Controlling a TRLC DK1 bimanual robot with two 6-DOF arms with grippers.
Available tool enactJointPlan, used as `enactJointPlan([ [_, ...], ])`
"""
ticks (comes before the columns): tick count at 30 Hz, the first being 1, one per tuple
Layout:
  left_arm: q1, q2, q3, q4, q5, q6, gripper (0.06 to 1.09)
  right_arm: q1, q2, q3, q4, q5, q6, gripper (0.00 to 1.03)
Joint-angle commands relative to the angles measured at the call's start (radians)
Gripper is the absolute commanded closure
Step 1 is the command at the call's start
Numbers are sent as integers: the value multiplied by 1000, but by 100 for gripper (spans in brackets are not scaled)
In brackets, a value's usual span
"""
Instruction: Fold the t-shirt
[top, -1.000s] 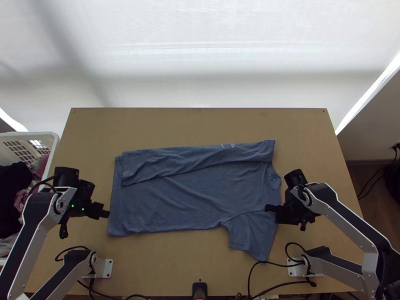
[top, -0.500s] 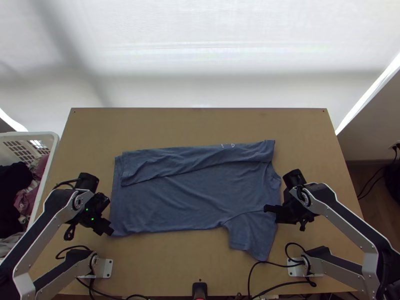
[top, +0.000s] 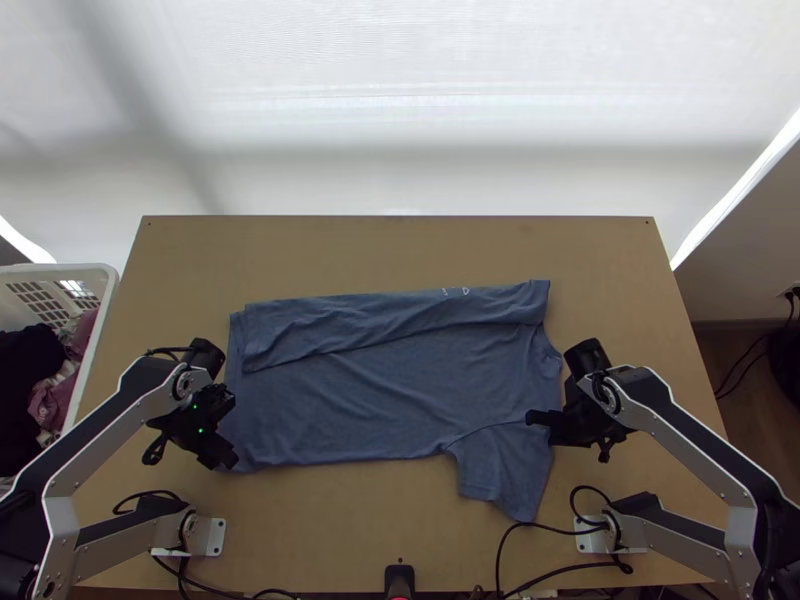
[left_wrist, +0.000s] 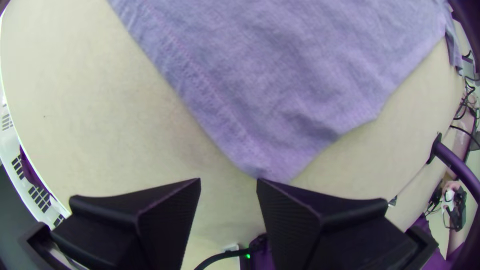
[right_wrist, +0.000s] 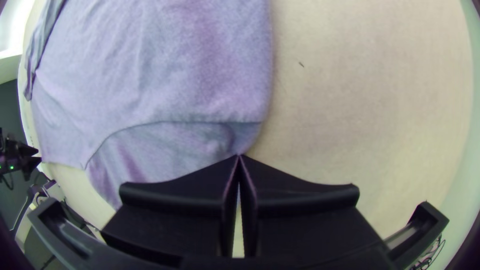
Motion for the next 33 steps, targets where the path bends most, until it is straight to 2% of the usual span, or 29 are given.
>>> enactJointPlan([
  [1,-4,2,43,-52,6,-19,38,11,-15,-35,13,-3,-7,100],
  [5,-4,-4,55,-69,12,-36,38,17,-16,-38,16,-3,-7,100],
  [12,22,-1,95,-126,83,-48,38,37,-27,-51,24,0,-2,100],
  [24,11,100,67,-121,88,-46,39,37,-45,-60,25,3,-2,100],
  [27,-13,150,64,-124,88,-39,42,39,-45,-60,25,3,-2,100],
  [33,-73,225,61,-92,88,-75,42,37,-50,-58,25,5,-1,100],
])
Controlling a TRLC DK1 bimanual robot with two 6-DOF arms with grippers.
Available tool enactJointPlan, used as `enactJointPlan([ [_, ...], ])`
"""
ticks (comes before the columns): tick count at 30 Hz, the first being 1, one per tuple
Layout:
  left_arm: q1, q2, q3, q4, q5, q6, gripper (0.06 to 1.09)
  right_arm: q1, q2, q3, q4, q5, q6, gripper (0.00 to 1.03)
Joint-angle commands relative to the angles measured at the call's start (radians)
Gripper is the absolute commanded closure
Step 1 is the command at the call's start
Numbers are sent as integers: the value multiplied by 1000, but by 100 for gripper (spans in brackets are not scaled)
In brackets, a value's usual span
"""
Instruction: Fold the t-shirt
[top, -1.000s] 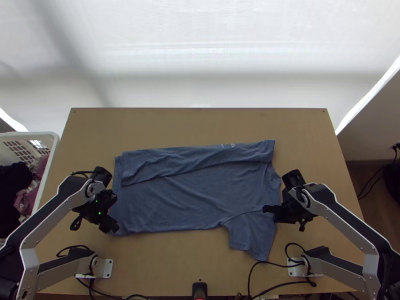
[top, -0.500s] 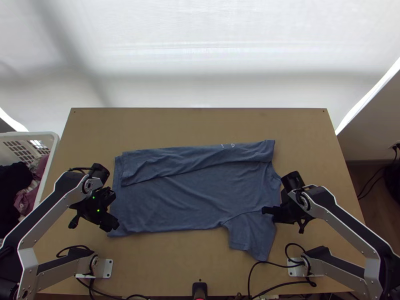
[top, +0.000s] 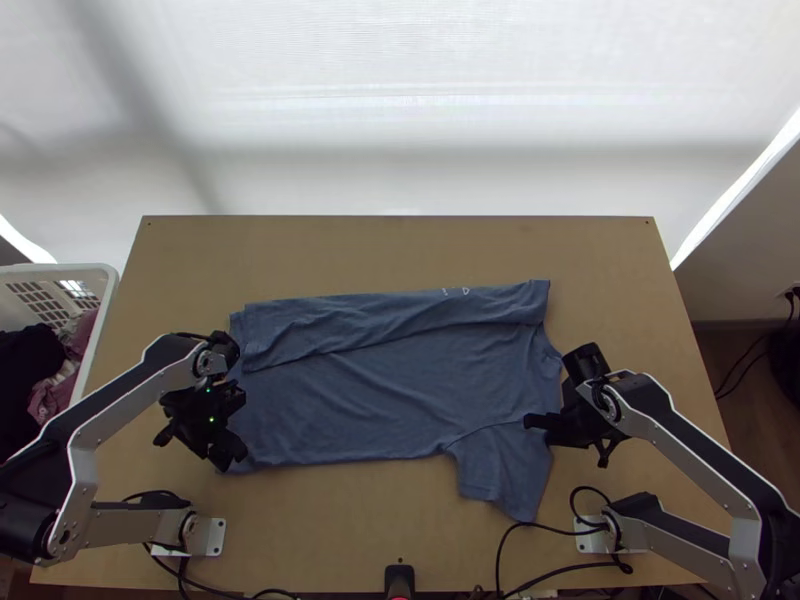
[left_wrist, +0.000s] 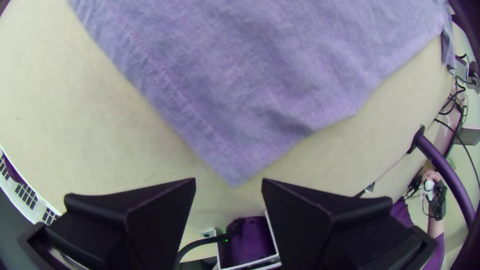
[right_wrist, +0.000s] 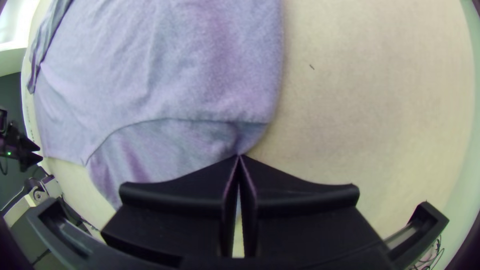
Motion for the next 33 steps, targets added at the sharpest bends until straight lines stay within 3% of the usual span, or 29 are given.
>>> enactJointPlan([
  [1,-31,46,-26,13,12,-27,42,10,-12,-33,-6,4,-1,100],
  [6,-50,80,-37,40,12,-40,44,2,-23,-37,-6,5,-4,100],
  [9,-50,89,-46,56,12,-38,71,0,-30,-38,-6,5,-4,100],
  [12,-50,89,-56,65,12,-30,105,-3,-43,-38,-6,5,-5,100],
  [18,27,26,-12,57,10,3,104,-30,-63,-35,-6,25,-34,100],
  [25,161,-9,40,34,10,55,104,-184,-55,-17,-6,61,-125,100],
  [33,187,-93,125,0,21,9,104,-153,-92,92,-29,58,-126,100],
])
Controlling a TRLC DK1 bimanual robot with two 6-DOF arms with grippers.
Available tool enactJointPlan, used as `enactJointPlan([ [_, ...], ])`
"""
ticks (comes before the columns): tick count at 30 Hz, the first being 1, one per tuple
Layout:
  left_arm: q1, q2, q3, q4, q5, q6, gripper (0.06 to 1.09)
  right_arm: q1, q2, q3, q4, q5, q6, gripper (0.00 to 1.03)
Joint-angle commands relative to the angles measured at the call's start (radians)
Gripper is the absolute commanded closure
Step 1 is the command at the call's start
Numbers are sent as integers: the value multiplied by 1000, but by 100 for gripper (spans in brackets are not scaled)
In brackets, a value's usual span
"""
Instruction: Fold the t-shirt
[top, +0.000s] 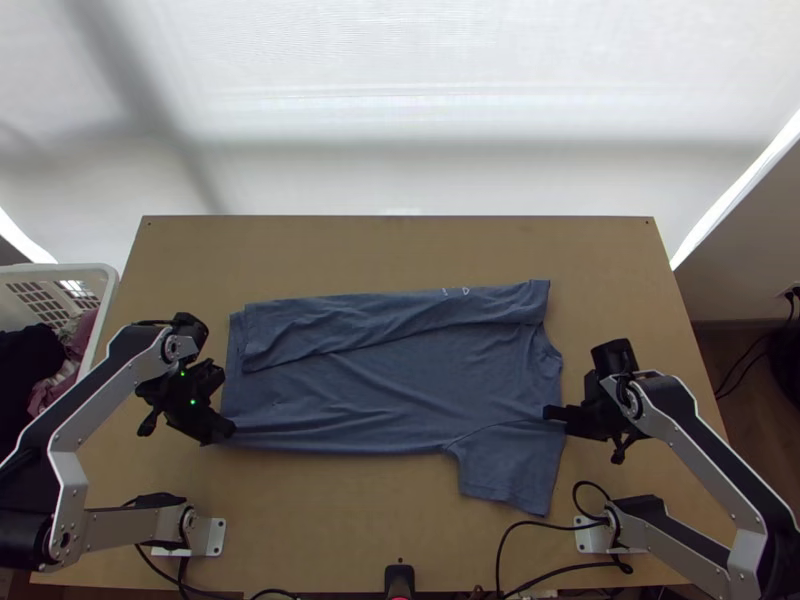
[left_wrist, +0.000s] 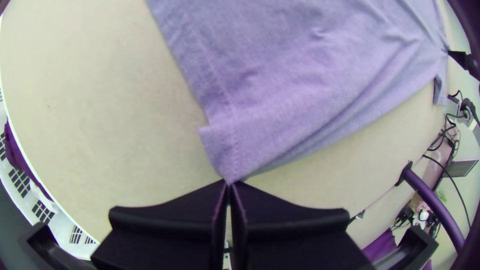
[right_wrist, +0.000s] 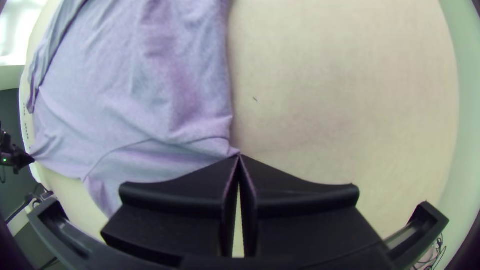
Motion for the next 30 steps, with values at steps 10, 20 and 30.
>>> enactJointPlan([
  [10,-16,-9,263,-33,65,-174,104,35,32,303,-43,-31,-5,100],
  [20,-7,160,423,80,66,-341,104,34,202,458,13,-30,16,100],
  [30,-6,294,544,162,60,-426,104,-17,481,716,77,-28,36,100],
])
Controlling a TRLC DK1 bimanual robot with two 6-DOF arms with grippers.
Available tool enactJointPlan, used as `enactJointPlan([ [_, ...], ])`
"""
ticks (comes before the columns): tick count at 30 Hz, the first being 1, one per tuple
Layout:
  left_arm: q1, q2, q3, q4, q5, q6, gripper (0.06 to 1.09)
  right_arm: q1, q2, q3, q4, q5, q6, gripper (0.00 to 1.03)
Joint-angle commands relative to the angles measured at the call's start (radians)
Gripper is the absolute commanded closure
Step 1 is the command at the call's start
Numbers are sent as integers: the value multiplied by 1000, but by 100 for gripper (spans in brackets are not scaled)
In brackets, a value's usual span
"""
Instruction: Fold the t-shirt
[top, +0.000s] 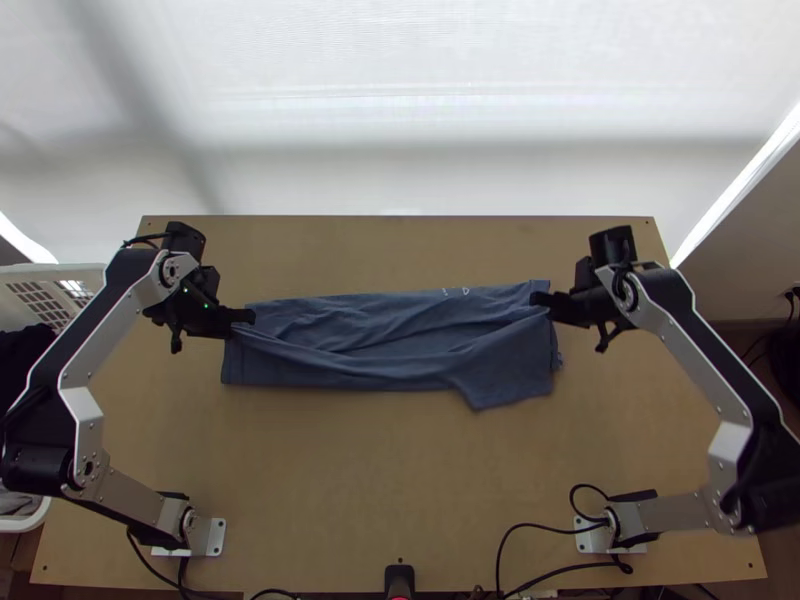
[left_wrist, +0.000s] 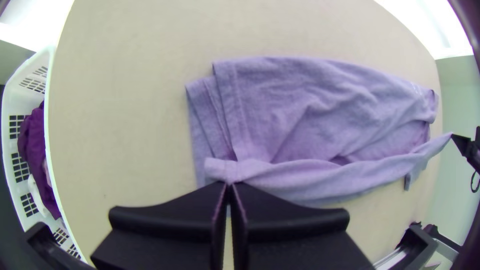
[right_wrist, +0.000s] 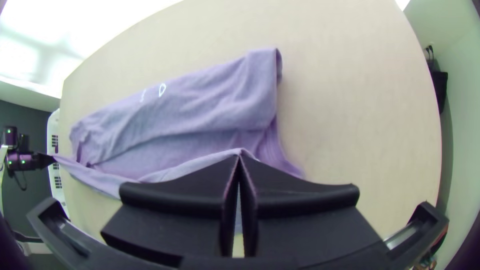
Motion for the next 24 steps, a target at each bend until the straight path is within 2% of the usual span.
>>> enactJointPlan([
  [1,7,45,58,14,-2,-44,104,-27,97,97,12,-2,21,100],
  [11,41,154,181,46,-24,-124,104,-50,257,242,38,37,27,100],
  [19,60,224,184,115,-97,-171,104,-66,330,274,89,67,58,100],
  [24,60,238,166,150,-96,-183,104,-69,352,295,124,78,93,100],
])
